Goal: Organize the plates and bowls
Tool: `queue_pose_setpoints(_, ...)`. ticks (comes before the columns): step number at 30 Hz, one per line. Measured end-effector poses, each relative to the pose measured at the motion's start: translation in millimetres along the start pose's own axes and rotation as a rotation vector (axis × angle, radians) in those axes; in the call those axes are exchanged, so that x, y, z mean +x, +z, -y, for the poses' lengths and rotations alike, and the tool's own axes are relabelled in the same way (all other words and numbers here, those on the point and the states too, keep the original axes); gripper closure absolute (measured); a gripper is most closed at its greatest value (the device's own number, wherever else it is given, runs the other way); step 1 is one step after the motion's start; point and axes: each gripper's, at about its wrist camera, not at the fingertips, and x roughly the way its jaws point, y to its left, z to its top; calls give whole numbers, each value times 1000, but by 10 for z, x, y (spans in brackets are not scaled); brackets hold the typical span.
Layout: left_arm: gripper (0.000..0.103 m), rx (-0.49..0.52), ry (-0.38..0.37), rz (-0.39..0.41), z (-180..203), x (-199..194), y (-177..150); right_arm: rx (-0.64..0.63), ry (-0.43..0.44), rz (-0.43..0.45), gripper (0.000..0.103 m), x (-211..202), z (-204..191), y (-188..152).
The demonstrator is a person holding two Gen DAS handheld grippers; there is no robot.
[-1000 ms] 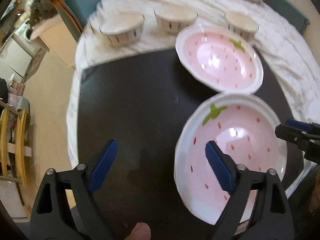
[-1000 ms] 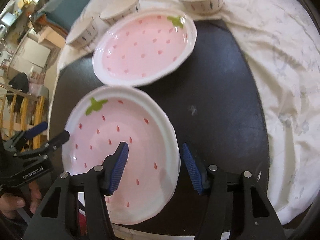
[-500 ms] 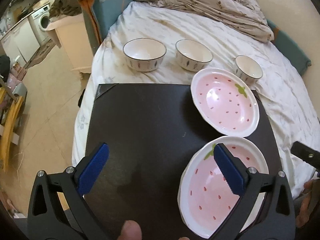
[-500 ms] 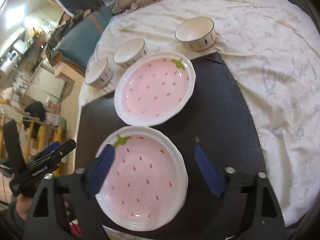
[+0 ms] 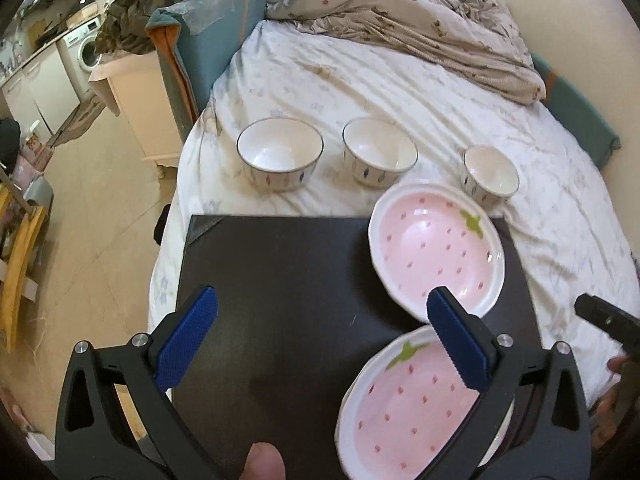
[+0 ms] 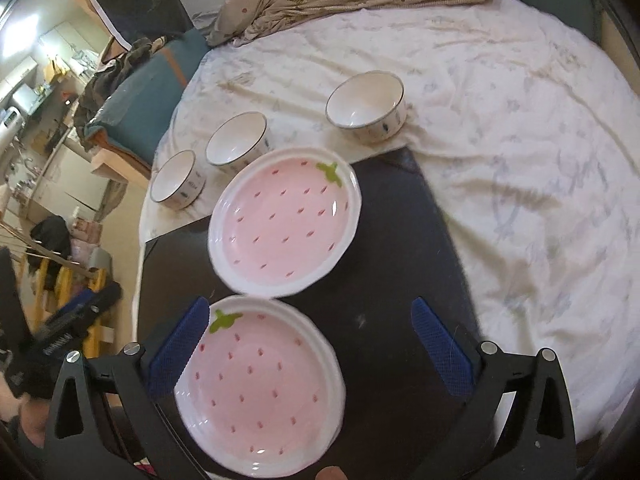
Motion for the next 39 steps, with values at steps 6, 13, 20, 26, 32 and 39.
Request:
queue_pose_setpoints(6,0,6,-14,-19,78,124,231,-26,-48,34,0,-8,60,254)
queue_pose_setpoints(13,0,-20,15,-70,120,434,319,17,-122,37,0,167,233,445)
queue_pose_setpoints(20,0,52,22,-87,312,680,308,97,-136,8,3,431,446,515)
queue_pose_setpoints(26,0,17,11,-111,301,891,335,123,-104,-4,4,500,508,591)
queue_pose_setpoints(32,0,-89,-54,-169,171,1108,429,193,-74,10,4,503,725,692)
queue_pose_setpoints(39,24,-182,-157,-302,159,1459,488,211,-2,-85,16,796,798,782)
